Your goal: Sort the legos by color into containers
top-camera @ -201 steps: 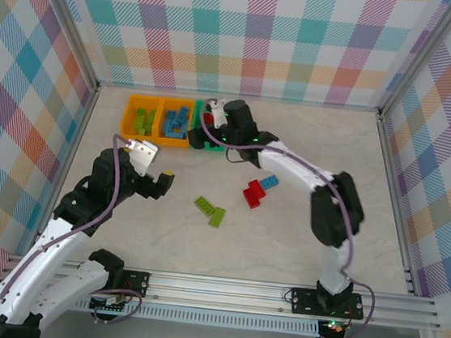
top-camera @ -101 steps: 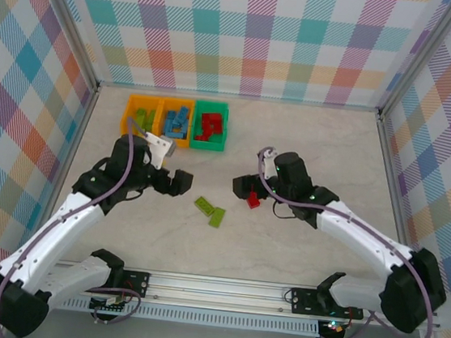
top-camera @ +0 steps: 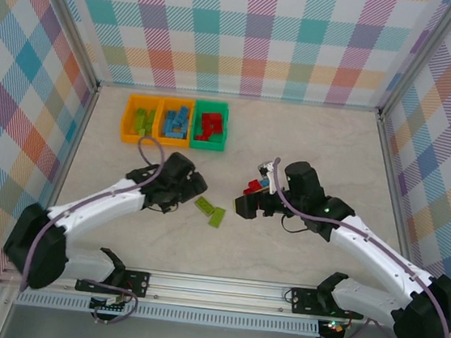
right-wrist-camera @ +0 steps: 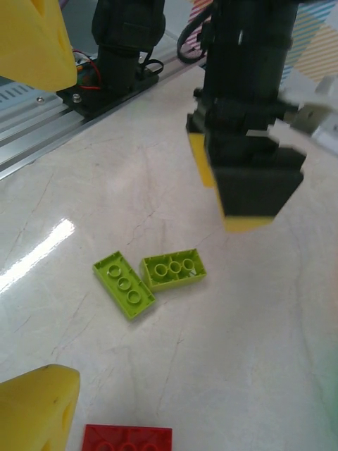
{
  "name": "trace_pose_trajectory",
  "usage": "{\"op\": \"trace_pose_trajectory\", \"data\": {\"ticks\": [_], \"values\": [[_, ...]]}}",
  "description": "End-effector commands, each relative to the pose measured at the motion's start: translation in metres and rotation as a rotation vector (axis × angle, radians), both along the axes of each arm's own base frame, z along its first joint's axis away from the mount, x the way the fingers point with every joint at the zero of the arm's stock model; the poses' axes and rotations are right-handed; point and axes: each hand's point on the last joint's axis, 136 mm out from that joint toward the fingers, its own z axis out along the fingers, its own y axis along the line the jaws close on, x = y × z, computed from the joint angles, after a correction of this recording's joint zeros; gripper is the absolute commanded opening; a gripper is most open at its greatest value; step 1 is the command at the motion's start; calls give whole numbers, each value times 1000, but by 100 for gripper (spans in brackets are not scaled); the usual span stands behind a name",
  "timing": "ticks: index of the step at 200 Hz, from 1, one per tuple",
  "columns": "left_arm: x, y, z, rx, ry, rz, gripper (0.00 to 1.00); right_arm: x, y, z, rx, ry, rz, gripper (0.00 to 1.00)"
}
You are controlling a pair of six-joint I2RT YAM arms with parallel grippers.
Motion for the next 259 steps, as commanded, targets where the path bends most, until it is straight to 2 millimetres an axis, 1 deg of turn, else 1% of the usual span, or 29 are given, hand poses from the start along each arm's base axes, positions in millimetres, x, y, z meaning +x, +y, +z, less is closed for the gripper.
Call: {"op": "trace_pose_trajectory", "data": {"ticks": [1,13,21,35,60,90,124,140,152,166,177,196,200,214,223,236,249,259], "values": [[8,-30,-11,-26,55,74,96,-9,-1,-11,-18,14,38,100],[9,-41,-20,10,68,53,96,-10,-1,-11,-12,7,39,100],[10,-46,-26,34,79,46,94,-11,-2,-11,-8,5,41,100],[11,-46,-38,68,100,55,90,-14,-4,-10,-1,0,39,100],[10,-40,-58,122,126,70,73,-15,-11,-7,-1,-26,14,100],[7,-33,-71,160,141,72,56,-14,-16,-2,5,-59,-11,100],[4,-31,-74,166,153,64,34,-12,-14,3,20,-65,-14,100],[5,-29,-65,167,130,63,28,-15,-10,7,40,-67,11,100],[11,-23,-49,171,87,66,26,-18,-7,10,63,-71,38,100],[24,-8,-21,183,8,84,26,-23,-3,16,99,-75,74,100],[38,12,3,201,-59,112,26,-26,0,21,121,-84,93,100],[65,56,44,232,-164,185,26,-24,0,24,133,-107,88,100],[70,62,53,239,-190,186,26,-24,-1,24,133,-111,85,100],[92,96,77,277,-252,243,26,-22,-1,26,134,-121,78,100],[105,116,87,304,-276,274,26,-22,-1,28,138,-127,76,100],[123,143,93,333,-280,317,26,-21,-2,29,139,-129,66,100],[142,167,94,351,-272,359,26,-20,-4,29,140,-131,52,100],[160,182,89,355,-263,378,26,-20,-5,28,141,-130,42,100]]}}
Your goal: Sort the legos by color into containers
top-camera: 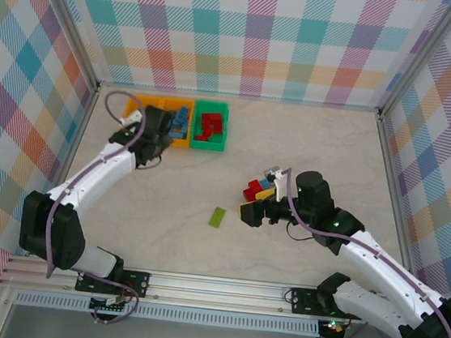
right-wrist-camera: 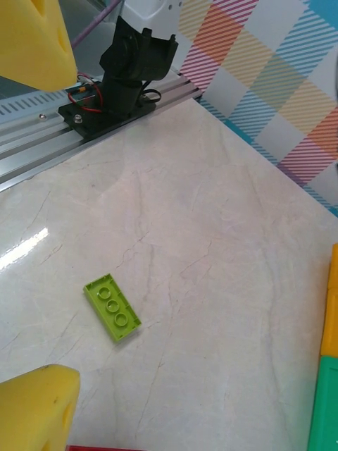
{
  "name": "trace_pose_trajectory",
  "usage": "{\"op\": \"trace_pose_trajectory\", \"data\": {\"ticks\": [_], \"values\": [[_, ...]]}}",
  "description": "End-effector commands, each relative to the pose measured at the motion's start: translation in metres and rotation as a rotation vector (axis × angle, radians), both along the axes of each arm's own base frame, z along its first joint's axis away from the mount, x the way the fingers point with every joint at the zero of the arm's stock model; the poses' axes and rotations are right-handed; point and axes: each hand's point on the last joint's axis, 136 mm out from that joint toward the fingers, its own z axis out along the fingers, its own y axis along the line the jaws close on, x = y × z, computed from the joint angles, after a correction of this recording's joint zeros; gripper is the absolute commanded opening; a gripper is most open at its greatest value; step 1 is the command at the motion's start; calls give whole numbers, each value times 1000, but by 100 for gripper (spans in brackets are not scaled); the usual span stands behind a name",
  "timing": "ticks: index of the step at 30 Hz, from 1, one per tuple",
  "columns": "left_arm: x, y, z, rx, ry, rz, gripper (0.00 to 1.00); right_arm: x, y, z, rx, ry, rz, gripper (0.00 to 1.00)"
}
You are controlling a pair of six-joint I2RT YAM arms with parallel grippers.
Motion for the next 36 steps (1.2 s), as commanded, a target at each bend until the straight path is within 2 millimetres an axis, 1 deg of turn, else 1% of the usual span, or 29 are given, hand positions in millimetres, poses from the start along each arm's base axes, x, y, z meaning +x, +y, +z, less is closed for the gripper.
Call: {"op": "trace_pose_trajectory", "data": {"ticks": [1,3,4,6,7,9,11,12,15,16,17,19,22,25,27,29,32,34,36], "values": [[30,40,-11,102,47,11,26,-1,0,8,32,-36,-3,100],[56,58,-19,101,54,33,25,-2,-1,8,39,-29,-7,100],[67,64,-26,100,65,37,24,-3,-1,8,43,-27,-7,100],[92,74,-43,42,83,41,22,-6,-3,8,46,-17,-11,100],[107,75,-49,5,80,23,22,-7,-5,9,48,-16,-15,100],[131,76,-54,-1,84,-17,23,-9,-7,11,55,-20,-17,100],[148,80,-56,43,95,-42,29,-11,-9,14,56,-24,-22,100],[153,84,-56,65,103,-41,35,-12,-11,15,57,-27,-24,100],[161,91,-57,84,125,-37,52,-15,-14,18,57,-31,-32,100],[161,91,-55,85,127,-41,57,-15,-15,18,57,-32,-36,100],[159,90,-53,83,124,-45,59,-14,-16,19,58,-37,-40,100],[152,87,-46,60,107,-46,61,-12,-15,18,59,-40,-47,100],[136,75,-28,-13,46,-56,60,-7,-12,17,57,-38,-53,100],[105,53,-2,-66,-18,-92,58,-2,-7,13,51,-28,-49,100],[77,30,12,-75,-43,-134,57,3,-4,9,44,-20,-55,100],[46,4,19,-77,-46,-191,57,9,-3,5,39,-18,-75,100],[-2,-36,18,-58,-25,-289,56,17,-5,-1,23,-10,-118,100],[-33,-59,12,-25,-9,-357,55,19,-6,-2,19,-4,-132,100],[-62,-83,1,-8,15,-431,55,19,-8,-4,12,-1,-141,100]]}}
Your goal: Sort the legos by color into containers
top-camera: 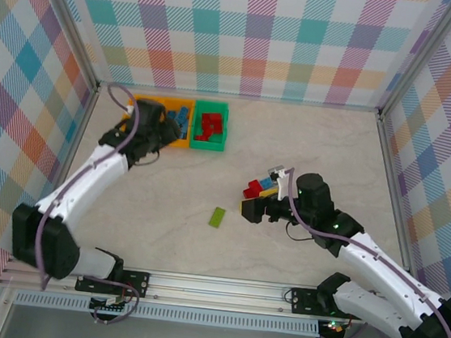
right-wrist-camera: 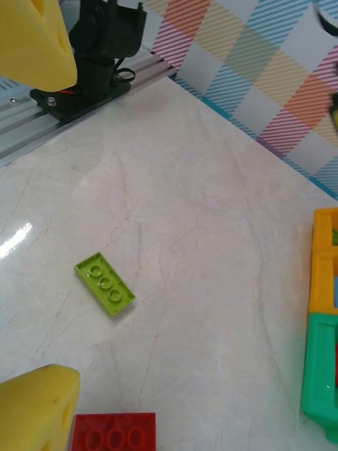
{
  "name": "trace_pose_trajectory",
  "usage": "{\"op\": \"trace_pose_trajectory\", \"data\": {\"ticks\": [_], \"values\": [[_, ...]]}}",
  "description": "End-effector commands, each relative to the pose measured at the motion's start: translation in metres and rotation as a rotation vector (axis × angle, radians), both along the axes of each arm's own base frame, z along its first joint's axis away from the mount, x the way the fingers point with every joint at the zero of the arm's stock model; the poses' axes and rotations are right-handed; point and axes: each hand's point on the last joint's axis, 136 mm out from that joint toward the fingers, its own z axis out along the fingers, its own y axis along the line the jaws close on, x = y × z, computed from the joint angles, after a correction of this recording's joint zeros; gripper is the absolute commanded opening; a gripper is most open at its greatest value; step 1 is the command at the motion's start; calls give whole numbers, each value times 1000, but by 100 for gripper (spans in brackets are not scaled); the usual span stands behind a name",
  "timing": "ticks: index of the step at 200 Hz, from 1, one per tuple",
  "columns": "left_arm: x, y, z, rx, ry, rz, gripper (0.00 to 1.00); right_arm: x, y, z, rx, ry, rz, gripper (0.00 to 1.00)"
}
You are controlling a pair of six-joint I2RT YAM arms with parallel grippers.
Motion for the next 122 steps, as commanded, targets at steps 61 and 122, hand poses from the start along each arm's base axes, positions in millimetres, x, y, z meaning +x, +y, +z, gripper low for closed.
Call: {"op": "trace_pose_trajectory", "data": {"ticks": [61,122], "values": [[-114,-114,-100,155,161,-356,60,4,-14,-6,-4,-1,-98,100],[-115,-168,-166,440,266,-533,75,0,-16,-7,6,28,-107,100]]}}
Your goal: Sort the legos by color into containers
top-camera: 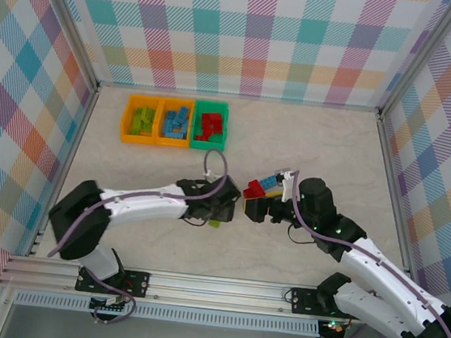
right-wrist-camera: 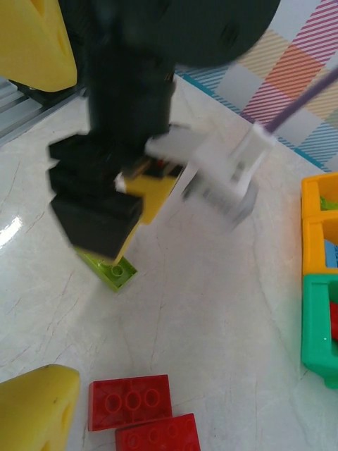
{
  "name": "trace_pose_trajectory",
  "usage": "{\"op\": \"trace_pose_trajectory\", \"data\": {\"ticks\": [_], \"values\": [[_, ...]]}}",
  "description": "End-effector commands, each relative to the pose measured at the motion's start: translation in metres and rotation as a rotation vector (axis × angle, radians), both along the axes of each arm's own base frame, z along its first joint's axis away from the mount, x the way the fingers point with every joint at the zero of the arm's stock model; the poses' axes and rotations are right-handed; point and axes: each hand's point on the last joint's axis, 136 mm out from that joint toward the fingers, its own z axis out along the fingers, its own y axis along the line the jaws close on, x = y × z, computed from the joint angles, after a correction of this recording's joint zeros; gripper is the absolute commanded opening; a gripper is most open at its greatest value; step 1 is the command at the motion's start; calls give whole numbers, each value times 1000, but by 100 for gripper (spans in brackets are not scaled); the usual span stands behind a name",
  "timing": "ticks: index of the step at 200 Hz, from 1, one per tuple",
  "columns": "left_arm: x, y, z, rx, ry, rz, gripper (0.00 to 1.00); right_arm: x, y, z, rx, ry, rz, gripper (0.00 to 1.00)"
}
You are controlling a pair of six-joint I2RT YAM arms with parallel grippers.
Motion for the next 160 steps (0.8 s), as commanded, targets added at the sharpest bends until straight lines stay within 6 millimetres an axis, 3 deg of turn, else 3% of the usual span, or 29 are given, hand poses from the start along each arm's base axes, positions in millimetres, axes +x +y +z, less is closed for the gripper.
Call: {"op": "trace_pose_trajectory", "data": {"ticks": [1,27,48,64,85,100,133,160], "values": [[10,-5,-10,96,-35,-26,75,-3,-2,1,18,10,-11,100],[13,0,-33,187,-15,-19,75,-6,-5,-2,19,17,-20,100],[9,-1,-48,190,18,-23,69,-5,-6,-3,18,17,-26,100],[4,-1,-57,177,46,-14,61,-5,-4,-3,19,18,-23,100],[-4,1,-65,142,75,5,42,-4,-4,-4,16,21,-22,100],[-9,4,-68,119,87,19,34,-4,-5,-5,11,23,-29,100],[-9,12,-57,108,58,40,26,-7,-6,-1,10,16,-19,100],[7,19,-26,61,-2,67,25,-15,-5,2,19,6,25,100]]}}
